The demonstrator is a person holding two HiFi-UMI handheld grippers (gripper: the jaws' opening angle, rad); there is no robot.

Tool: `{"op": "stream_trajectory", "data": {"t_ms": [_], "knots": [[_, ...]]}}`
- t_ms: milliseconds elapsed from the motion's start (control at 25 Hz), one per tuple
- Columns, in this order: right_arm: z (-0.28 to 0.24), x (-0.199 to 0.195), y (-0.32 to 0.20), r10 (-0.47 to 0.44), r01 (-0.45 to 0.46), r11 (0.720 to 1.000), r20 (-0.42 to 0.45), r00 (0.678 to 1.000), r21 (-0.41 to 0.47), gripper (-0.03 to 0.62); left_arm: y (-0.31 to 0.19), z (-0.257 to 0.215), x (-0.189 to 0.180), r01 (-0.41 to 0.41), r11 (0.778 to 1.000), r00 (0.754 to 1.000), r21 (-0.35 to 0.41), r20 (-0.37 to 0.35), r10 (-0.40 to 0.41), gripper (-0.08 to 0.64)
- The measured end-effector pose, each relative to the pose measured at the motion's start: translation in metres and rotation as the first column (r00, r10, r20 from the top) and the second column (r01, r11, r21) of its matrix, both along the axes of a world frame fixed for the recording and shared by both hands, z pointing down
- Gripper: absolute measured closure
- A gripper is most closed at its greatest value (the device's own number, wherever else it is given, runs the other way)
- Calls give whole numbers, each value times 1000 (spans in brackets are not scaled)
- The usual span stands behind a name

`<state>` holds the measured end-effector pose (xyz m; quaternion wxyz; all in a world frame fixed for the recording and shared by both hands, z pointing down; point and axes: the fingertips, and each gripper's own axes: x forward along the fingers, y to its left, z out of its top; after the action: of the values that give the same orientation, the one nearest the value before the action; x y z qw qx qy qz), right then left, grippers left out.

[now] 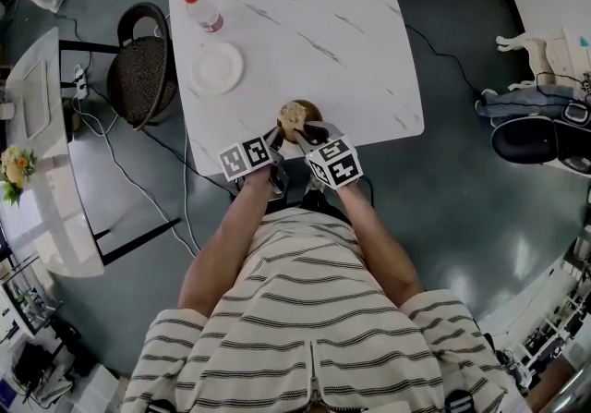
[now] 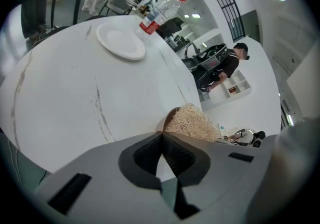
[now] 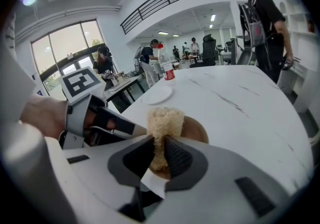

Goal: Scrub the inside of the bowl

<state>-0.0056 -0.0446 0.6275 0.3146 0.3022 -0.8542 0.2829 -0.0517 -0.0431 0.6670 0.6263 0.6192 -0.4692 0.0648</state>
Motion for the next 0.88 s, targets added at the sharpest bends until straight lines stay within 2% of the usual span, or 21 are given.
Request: {"op": "stream_trajectory", "data": {"t_ms": [520, 880], "knots": [[2, 18, 13, -46, 46, 999, -73, 996, -6, 523, 1, 0, 1, 10, 1000, 1000, -1, 6, -10, 552], [1, 23, 11, -84, 91, 995, -140, 987, 40, 523, 0, 1, 2, 18, 1000, 1000, -2, 11, -18, 552]]}}
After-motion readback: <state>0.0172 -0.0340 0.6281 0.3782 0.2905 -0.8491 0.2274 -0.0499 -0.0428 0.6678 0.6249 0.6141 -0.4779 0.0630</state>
